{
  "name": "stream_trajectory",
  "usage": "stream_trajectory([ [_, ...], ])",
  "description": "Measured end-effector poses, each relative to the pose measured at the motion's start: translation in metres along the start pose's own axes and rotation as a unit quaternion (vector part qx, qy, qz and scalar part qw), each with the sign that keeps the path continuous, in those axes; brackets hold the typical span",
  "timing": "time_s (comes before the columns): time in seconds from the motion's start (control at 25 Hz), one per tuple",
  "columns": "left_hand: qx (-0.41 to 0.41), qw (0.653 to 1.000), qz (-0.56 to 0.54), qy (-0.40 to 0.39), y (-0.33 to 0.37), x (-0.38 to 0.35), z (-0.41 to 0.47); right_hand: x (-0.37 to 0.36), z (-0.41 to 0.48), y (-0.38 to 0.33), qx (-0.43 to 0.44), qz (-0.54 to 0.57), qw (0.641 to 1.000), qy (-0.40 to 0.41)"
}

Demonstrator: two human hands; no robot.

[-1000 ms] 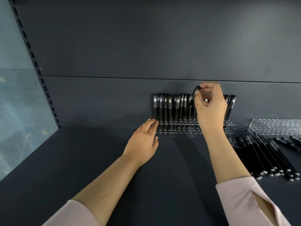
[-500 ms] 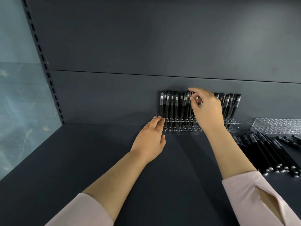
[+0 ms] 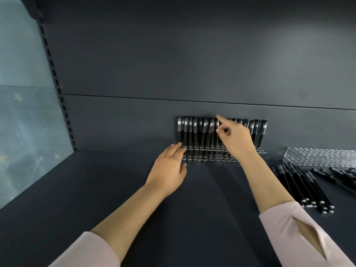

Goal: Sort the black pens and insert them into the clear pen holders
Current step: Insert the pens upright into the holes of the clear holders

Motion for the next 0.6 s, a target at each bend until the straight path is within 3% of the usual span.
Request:
stream_trajectory([
  [0.12,0.023,0.998,-0.046,0.039,0.043,-0.005,0.002,0.035,-0.008,0.025,-0.013,-0.009,0.998,-0.059],
  [0.28,0.088,0.988,-0.121,-0.048,0.115,-0.046,0.012,0.086,-0.032,0.080,-0.022,-0.062,0.988,-0.137],
  [0.6,0.190,0.966,-0.024,-0.174,0.219,-0.094,0.042,0.144,-0.053,0.172,-0.014,-0.078,0.981,-0.179],
])
Point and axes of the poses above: each hand's wrist, its own z-axis towards the middle knuckle, its own x-axis out of the back of the hand, y = z × x, the point moved 1 cm from there along z, towards the middle knuckle, and after that the axes turned 4 degrees about -x, right-handed, at the moved point
